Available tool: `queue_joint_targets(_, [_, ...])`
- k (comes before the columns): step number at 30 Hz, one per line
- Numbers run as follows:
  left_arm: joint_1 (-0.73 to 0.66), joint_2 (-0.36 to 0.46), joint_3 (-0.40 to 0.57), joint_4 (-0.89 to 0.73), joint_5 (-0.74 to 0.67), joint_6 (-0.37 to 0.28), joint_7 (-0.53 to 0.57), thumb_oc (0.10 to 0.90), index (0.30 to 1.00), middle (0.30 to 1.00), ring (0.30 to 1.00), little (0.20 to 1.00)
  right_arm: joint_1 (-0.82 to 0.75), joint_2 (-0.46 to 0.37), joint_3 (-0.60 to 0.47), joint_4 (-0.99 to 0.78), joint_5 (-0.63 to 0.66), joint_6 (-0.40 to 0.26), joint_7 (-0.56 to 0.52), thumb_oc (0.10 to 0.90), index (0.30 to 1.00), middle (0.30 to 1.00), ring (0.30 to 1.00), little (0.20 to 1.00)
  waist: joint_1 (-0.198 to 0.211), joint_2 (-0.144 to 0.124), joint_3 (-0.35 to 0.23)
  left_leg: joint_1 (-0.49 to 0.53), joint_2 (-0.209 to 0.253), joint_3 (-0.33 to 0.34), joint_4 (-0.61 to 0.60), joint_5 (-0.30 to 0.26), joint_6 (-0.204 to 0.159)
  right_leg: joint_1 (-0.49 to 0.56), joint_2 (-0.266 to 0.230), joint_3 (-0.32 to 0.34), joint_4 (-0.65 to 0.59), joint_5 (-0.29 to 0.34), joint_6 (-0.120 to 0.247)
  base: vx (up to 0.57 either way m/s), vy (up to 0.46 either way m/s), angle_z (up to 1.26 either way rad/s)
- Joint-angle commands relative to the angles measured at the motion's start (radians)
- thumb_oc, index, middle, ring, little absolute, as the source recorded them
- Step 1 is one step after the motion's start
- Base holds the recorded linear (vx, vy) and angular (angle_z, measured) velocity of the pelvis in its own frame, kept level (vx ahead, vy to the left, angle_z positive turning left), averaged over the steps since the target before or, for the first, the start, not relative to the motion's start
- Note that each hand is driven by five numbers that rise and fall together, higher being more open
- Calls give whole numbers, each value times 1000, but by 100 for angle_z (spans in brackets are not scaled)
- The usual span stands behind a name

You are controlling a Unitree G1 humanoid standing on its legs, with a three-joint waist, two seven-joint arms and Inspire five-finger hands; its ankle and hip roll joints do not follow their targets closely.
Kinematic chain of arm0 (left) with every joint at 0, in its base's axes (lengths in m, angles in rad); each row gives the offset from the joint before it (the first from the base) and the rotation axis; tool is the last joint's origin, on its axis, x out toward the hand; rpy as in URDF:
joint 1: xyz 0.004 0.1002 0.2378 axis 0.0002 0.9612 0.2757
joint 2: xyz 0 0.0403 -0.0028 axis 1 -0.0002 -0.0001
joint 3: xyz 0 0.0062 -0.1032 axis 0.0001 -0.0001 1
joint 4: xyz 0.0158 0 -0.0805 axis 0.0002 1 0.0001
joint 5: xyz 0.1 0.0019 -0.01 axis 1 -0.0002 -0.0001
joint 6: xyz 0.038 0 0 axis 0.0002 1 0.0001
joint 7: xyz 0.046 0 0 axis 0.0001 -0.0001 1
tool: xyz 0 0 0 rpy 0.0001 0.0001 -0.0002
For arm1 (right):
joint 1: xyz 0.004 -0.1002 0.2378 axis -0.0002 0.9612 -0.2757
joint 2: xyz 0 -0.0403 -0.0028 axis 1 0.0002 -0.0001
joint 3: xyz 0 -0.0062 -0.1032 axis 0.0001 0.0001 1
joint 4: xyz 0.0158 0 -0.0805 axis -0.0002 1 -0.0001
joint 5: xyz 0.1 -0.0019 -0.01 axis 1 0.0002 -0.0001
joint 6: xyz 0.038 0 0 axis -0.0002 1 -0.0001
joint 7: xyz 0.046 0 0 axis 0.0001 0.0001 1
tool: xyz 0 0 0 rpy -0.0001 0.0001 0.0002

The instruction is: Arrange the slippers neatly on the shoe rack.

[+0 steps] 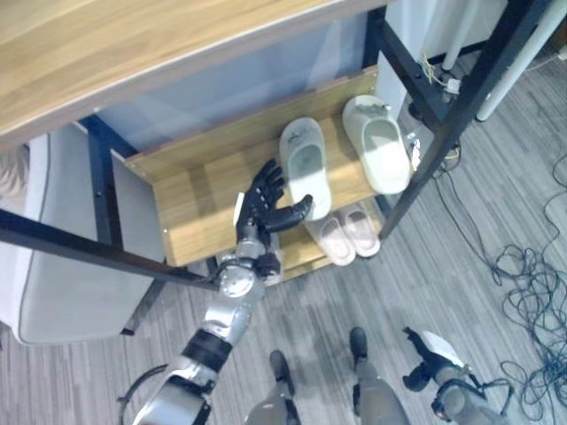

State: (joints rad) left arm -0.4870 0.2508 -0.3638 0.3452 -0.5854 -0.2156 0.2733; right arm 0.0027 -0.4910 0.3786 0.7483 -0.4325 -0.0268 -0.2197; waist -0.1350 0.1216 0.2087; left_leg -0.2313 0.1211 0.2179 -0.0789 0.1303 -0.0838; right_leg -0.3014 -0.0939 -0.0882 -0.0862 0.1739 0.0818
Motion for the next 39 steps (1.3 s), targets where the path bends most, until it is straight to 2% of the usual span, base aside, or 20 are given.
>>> queue_joint_targets(1, [-145,-71,-26,31,-2,-55,-27,800,900,900,900,900,58,-44,-13,-62,-20,-7,-40,800,900,900,900,900,-17,-14,-46,-16,1,-5,-8,-9,-34,-19,-6,-36,-1,-82,54,18,13,-5])
queue_joint_targets(4, [-184,-79,-47,35,0,-57,-20,800,900,900,900,900,53,-44,-8,-59,-16,-5,-42,800,900,900,900,900,-28,-2,-46,-11,-2,3,-8,-12,-35,-20,-7,-33,-1,-83,55,12,15,-10])
queue_joint_targets(11, [-232,-96,-75,56,-3,-61,-13,800,900,900,900,900,51,-46,-2,-54,-6,-6,-48,800,900,900,900,900,-40,8,-46,-3,-2,5,-8,-15,-35,-18,-5,-25,-1,-85,55,10,2,-3])
queue_joint_targets(22, [-245,-56,-78,103,37,-47,-23,800,900,900,900,900,50,-36,1,-26,7,-13,-51,800,900,900,900,900,-36,9,-61,19,5,-2,-8,-13,-40,9,3,-39,-1,-97,52,6,-7,0])
queue_joint_targets(31, [-135,57,1,-20,31,-57,-45,800,900,900,900,900,26,10,13,9,28,-14,-32,800,900,900,900,900,10,-13,-82,60,8,-31,-8,-14,-47,83,1,-86,-1,-113,51,16,-29,10])
queue_joint_targets(33, [-99,89,14,-87,53,-59,-56,800,900,900,900,900,17,24,16,22,31,-15,-25,800,900,900,900,900,24,-22,-88,72,7,-40,-8,-16,-48,102,-1,-98,-1,-115,52,22,-24,15])
queue_joint_targets(39, [99,111,44,-311,45,-55,-149,800,900,900,900,900,8,69,11,68,33,-11,-11,800,900,900,900,900,75,-48,-110,107,1,-67,-8,-29,-47,162,-13,-140,-1,-125,54,24,-7,27])
